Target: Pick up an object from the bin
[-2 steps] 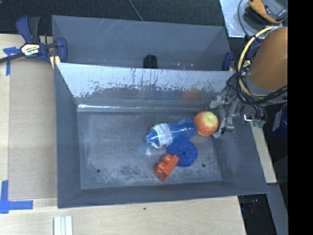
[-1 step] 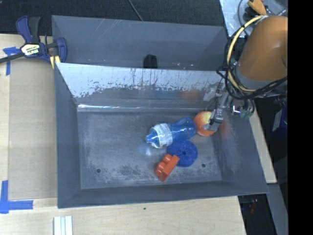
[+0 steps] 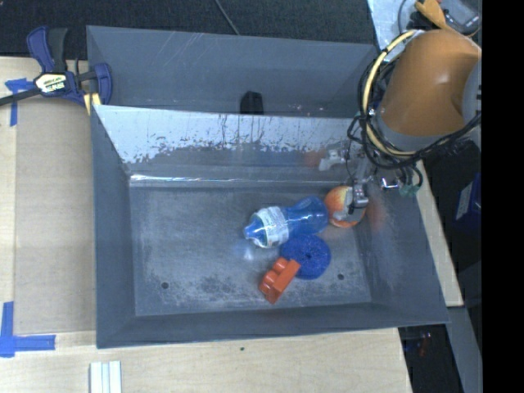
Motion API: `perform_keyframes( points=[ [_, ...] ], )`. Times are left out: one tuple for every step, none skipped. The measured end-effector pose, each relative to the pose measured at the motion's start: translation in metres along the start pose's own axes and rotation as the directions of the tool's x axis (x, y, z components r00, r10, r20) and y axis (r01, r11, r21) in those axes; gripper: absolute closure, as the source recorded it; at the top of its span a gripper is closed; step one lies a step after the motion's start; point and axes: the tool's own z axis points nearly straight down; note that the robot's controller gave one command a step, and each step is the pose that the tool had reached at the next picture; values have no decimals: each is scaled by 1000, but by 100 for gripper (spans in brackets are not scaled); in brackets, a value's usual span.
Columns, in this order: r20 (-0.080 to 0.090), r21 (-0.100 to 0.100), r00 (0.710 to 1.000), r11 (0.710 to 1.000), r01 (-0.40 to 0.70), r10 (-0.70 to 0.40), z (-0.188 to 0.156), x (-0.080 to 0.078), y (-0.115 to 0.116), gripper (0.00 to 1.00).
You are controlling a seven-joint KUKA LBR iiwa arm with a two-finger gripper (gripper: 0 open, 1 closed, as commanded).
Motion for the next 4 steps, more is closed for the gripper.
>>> perform_keyframes(
  points=[
    [11,1,998,998,-61,61,29,-4,6,0],
    [7,-2,975,975,-221,221,74,-11,17,0],
    [3,-1,1000,1000,21,-21,61,22,13,0],
    [5,-2,994,994,-111,111,-12,23,17,0]
  ],
)
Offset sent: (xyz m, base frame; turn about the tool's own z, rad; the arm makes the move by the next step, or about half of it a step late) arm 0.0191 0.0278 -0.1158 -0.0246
